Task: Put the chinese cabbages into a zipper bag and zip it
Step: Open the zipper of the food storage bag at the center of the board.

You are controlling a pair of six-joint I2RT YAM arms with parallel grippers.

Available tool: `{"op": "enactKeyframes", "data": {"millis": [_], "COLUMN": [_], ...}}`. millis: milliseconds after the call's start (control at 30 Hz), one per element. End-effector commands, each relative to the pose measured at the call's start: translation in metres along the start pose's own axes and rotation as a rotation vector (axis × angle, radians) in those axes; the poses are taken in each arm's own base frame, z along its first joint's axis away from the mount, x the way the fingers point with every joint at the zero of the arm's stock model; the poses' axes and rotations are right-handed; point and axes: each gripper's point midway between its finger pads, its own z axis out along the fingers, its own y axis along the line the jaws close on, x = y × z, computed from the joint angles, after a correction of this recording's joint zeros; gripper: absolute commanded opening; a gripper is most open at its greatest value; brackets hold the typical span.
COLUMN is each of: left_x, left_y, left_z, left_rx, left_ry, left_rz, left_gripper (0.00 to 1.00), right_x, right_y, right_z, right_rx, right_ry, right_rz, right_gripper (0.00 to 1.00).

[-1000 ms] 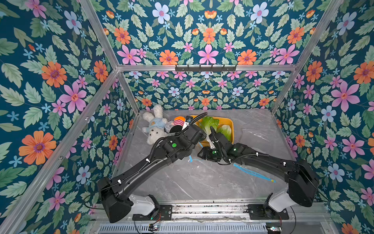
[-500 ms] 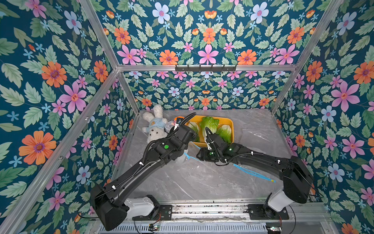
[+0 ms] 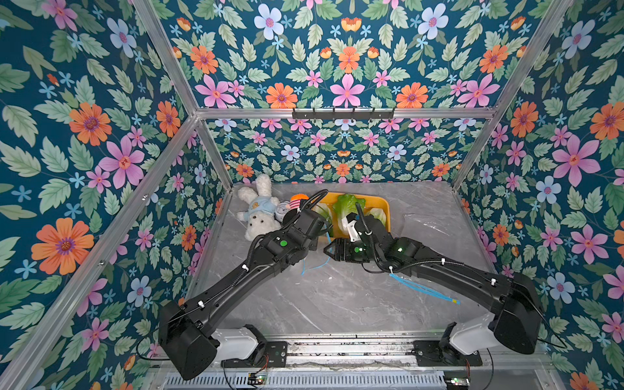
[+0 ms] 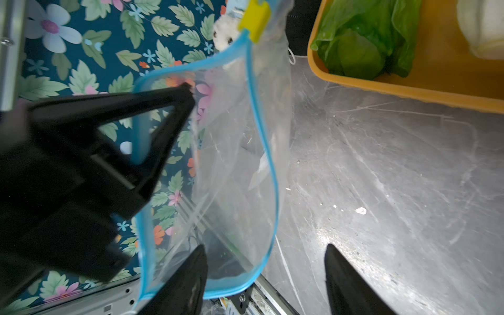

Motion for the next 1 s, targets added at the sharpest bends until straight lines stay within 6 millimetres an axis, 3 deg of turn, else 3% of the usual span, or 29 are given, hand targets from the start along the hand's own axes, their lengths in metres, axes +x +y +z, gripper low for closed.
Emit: {"op": "enactKeyframes", "data": {"millis": [0, 167, 400, 633, 767, 967], "left_x": [-0.006, -0.01, -0.02, -0.034, -0.033, -0.027], "left_y": [-0.005, -0.008, -0.01, 0.007, 0.013, 0.011], "left_z": [0.002, 0.001, -0.004, -0.021, -0.019, -0.008], "left_rx": [0.029, 0.044, 0.055, -0.014, -0.054, -0.06], "left_ry": [-0.017, -0.025, -0.034, -0.05, -0.043, -0.027], "left_rz": [-0.005, -0.012, -0.011, 0.005, 0.024, 0.034], "left_gripper": [0.0, 0.0, 0.0, 0.0, 0.0, 0.0], "right_x": [-0.009, -0.016, -0.001, 0.003, -0.002, -0.018], "right_y": [0.003, -0.01, -0.019, -0.053, -0.043, 0.0], "right_z": [-0.015, -0.022, 0.012, 0.018, 0.016, 0.006], "right_rx": [0.004, -0.013, 0.021, 0.171, 0.14, -0.032], "right_ry": [-0.048, -0.03, 0.107, 0.102, 0.092, 0.05], "right_rz": [-0.01, 0.093, 0.081, 0.075, 0.058, 0.017], "right_gripper": [0.7, 0.72, 0.72, 0.69, 0.68, 0.7]}}
